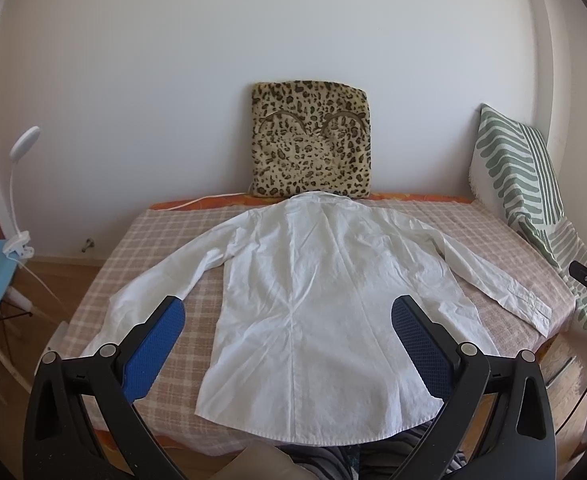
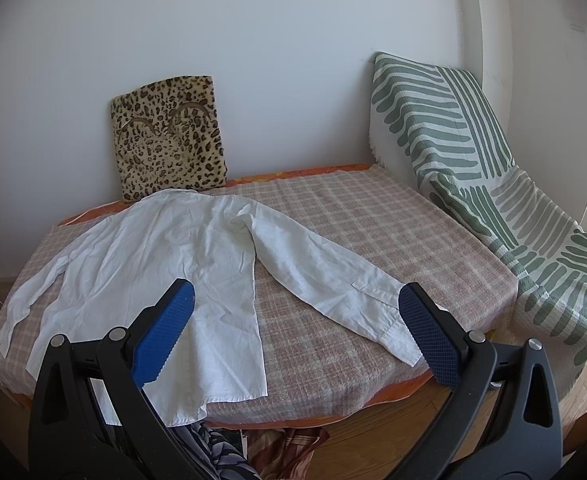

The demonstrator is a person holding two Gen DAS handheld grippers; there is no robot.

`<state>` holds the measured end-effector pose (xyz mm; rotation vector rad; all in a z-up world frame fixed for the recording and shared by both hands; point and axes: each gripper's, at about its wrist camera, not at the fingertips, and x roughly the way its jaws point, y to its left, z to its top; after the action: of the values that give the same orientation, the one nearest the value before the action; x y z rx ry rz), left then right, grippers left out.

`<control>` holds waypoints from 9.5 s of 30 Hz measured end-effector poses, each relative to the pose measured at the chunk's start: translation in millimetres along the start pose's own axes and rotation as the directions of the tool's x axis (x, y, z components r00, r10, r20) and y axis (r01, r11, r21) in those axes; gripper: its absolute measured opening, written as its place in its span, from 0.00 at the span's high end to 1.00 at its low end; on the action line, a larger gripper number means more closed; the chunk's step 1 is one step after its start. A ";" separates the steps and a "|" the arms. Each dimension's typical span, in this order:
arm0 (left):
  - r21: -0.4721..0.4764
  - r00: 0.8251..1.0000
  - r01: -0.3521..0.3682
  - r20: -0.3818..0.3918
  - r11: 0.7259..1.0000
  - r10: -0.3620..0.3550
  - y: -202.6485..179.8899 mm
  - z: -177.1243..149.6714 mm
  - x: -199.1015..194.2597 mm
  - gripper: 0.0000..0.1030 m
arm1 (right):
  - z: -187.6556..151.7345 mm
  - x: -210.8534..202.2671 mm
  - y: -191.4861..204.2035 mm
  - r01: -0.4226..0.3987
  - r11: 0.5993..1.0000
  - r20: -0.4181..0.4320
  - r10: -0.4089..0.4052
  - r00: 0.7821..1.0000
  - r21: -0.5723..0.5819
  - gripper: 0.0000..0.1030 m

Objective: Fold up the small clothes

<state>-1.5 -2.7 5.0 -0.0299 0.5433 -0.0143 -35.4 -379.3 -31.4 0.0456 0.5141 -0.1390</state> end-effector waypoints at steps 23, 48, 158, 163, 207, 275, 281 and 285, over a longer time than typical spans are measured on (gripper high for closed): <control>-0.001 1.000 0.006 0.002 1.000 -0.006 -3.6 0.4 -1.6 0.01 | -1.1 -0.1 -1.1 -0.004 1.000 -0.002 0.004 1.000 0.003 0.00; -0.020 0.999 -0.042 -0.005 0.999 0.042 7.0 -2.9 -3.1 0.01 | -2.0 6.5 11.8 -0.026 1.000 -0.008 0.026 1.000 -0.007 0.00; -0.151 0.941 0.305 -0.107 0.940 -0.322 167.0 -80.6 58.6 0.98 | 45.8 330.5 584.4 -0.579 0.781 -0.758 0.225 0.612 -0.235 0.88; -0.149 0.932 0.320 -0.129 0.936 -0.339 159.0 -83.0 55.1 0.98 | 45.0 337.4 590.6 -0.600 0.784 -0.766 0.287 0.575 -0.156 0.27; -0.258 0.858 0.349 -0.298 0.901 -0.418 143.3 -113.1 89.4 0.85 | 51.9 348.2 430.2 -0.421 0.826 -0.609 0.123 0.784 -0.375 0.60; -0.345 0.879 0.333 -0.223 0.878 -0.421 143.8 -145.5 103.3 0.96 | 10.1 304.1 584.8 -0.493 0.757 -0.649 0.121 0.751 -0.430 0.44; -0.345 0.872 0.348 -0.221 0.872 -0.436 140.8 -144.1 105.6 0.97 | 15.4 288.8 588.1 -0.542 0.744 -0.691 0.153 0.706 -0.390 0.30; -0.331 0.871 0.359 -0.216 0.873 -0.441 136.0 -141.4 104.7 0.97 | -6.0 298.2 601.0 -0.504 0.721 -0.678 0.066 0.732 -0.475 0.28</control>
<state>15.8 127.5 -174.5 -0.4282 0.8195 -0.3590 305.2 179.9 -178.4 -0.5190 1.2032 0.4144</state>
